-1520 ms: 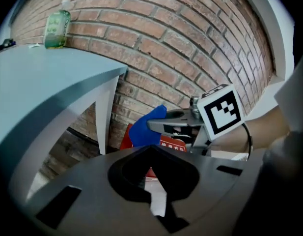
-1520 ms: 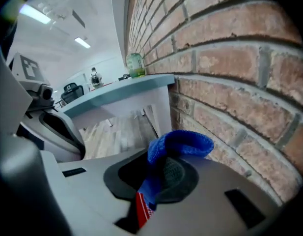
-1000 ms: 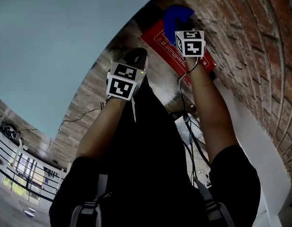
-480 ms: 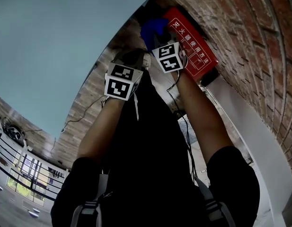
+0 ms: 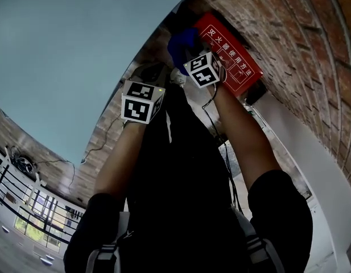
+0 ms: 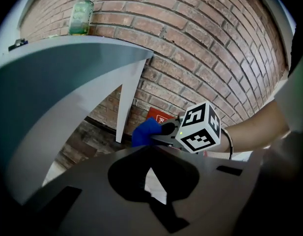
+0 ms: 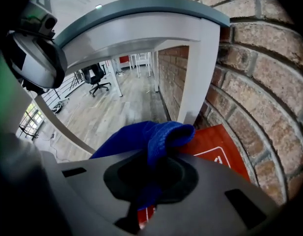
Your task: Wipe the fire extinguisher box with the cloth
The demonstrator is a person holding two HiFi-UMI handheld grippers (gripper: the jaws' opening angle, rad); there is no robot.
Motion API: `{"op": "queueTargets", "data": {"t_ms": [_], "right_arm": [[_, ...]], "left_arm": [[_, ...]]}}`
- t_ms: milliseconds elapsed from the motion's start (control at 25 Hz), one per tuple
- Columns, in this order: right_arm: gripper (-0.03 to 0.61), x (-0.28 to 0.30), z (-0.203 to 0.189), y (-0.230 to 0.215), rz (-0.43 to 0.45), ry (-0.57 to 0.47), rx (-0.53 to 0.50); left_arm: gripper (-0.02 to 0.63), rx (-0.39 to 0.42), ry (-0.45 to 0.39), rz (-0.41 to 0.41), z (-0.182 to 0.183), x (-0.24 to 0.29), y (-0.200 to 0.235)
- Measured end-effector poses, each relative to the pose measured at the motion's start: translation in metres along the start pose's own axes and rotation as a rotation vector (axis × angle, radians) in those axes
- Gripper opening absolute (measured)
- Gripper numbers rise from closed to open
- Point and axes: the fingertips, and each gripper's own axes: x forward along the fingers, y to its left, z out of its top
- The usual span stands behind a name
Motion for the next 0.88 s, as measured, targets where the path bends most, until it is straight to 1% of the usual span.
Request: {"op": "queueTargets", "data": {"t_ms": [160, 240, 360, 480, 560, 640, 760, 800, 880], "right_arm": [[0.041, -0.005, 0.0, -0.033, -0.064, -0.008, 0.079], [0.041, -0.009, -0.003, -0.053, -0.097, -0.014, 0.081], [0.041, -0.019, -0.01, -0.098, -0.168, -0.023, 0.096], [0.041, -0.029, -0.014, -0.128, -0.225, -0.015, 0.108], [0.041, -0.031, -0.015, -0.135, -0.252, -0.017, 0.119], [0.041, -0.033, -0.017, -0.139, -0.284, -0.024, 0.152], [0.041, -0.037, -0.02, -0.136, -0.355, -0.017, 0.177], [0.041, -0.037, -0.021, -0.131, -0.366, -0.015, 0.183], [0.041, -0.036, -0.023, -0.116, -0.356, -0.014, 0.189]], "left_arm": [[-0.002, 0.015, 0.011, -0.011, 0.003, -0.004, -0.005], [-0.002, 0.032, 0.017, -0.025, 0.004, -0.007, -0.011], [-0.002, 0.05, 0.022, -0.038, 0.004, -0.007, -0.016], [-0.002, 0.042, 0.035, -0.043, -0.003, -0.004, -0.015], [-0.002, 0.04, 0.042, -0.047, -0.006, -0.004, -0.016], [-0.002, 0.051, 0.043, -0.049, -0.006, -0.005, -0.02], [-0.002, 0.069, 0.046, -0.059, -0.004, -0.01, -0.026], [-0.002, 0.072, 0.049, -0.062, -0.003, -0.012, -0.028], [-0.002, 0.077, 0.052, -0.066, -0.002, -0.016, -0.029]]}}
